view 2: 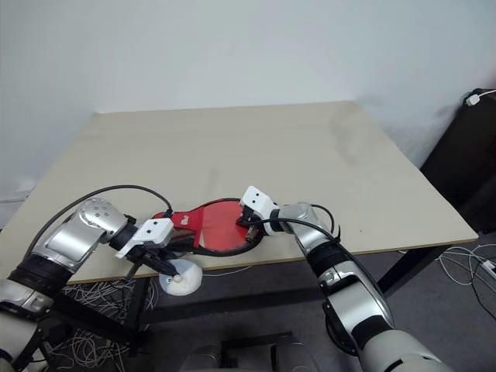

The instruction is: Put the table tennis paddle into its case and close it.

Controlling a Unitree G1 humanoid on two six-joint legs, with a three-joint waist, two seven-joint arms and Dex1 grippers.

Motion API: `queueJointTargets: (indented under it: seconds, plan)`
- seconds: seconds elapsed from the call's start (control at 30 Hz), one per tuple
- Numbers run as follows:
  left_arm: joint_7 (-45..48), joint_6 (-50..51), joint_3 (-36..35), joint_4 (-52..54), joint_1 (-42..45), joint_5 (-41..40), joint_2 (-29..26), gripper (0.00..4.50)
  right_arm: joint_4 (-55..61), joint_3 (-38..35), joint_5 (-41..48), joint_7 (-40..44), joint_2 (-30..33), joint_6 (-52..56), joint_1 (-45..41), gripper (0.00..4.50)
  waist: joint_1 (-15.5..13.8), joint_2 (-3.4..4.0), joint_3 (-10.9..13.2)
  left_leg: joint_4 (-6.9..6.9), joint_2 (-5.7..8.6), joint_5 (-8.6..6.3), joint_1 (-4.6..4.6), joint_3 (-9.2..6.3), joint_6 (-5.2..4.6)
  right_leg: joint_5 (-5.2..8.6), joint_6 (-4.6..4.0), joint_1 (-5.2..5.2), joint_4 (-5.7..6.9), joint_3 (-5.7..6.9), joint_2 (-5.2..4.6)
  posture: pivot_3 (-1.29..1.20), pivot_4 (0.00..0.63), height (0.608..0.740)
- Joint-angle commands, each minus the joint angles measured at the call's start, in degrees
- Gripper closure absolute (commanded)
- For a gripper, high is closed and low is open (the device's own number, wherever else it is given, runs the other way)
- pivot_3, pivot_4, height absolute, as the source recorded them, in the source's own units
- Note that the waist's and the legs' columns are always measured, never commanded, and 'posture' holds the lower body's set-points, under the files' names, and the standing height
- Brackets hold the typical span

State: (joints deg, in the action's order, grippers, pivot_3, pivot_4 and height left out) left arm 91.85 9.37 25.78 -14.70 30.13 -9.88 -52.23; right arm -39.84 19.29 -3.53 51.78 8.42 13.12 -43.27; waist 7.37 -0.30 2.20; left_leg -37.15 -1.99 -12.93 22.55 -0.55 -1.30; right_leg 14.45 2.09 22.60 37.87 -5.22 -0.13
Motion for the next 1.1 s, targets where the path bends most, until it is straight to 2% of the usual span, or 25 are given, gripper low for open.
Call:
queueJointTargets:
  seconds: [0.03,0.37,0.77,0.97,1.1]
  plan:
    - [0.64,1.45,-2.91,-3.85,-1.35,1.93,-4.46,4.34,-4.42,1.40,-2.52,-0.79,1.27,1.75,1.90,4.50,0.26,0.00,0.00,0.06,-0.03,0.00,-0.02,0.00,0.00,0.01,-0.03,0.02,0.00,-0.01,0.05,0.00,0.000,0.740]
    - [-0.23,1.24,-5.64,-9.71,-4.89,3.02,-8.46,4.34,-3.55,1.68,-2.39,-0.64,1.29,1.90,2.61,4.50,0.82,0.00,0.00,0.22,-0.23,0.00,-0.05,-0.06,0.00,0.05,-0.14,0.12,0.06,0.09,0.22,0.00,0.000,0.740]
    - [-6.83,-3.20,-7.96,-22.74,-2.07,6.69,-8.14,4.34,-3.07,2.11,-2.58,0.00,1.55,1.82,2.85,4.50,0.49,-0.16,-0.11,0.20,-0.29,-0.02,-0.07,-0.11,0.05,0.06,-0.18,0.07,0.07,0.24,0.20,0.00,0.000,0.740]
    - [-9.53,-6.39,-7.41,-28.95,0.13,8.83,-8.15,4.34,-3.15,2.24,-2.61,0.06,1.54,1.72,2.86,4.50,-0.03,-0.17,-0.10,0.23,-0.48,0.00,-0.57,-0.22,0.03,-0.17,-0.67,-0.11,0.28,0.21,0.60,0.00,0.000,0.740]
    - [-9.38,-7.48,-7.30,-30.55,0.88,8.84,-7.64,4.34,-3.27,2.42,-2.60,0.09,1.59,1.65,2.86,4.50,-0.05,-0.26,-0.07,0.25,-0.54,0.00,-0.99,-0.32,0.04,0.00,-1.20,-0.08,0.95,0.00,0.93,0.00,0.000,0.740]
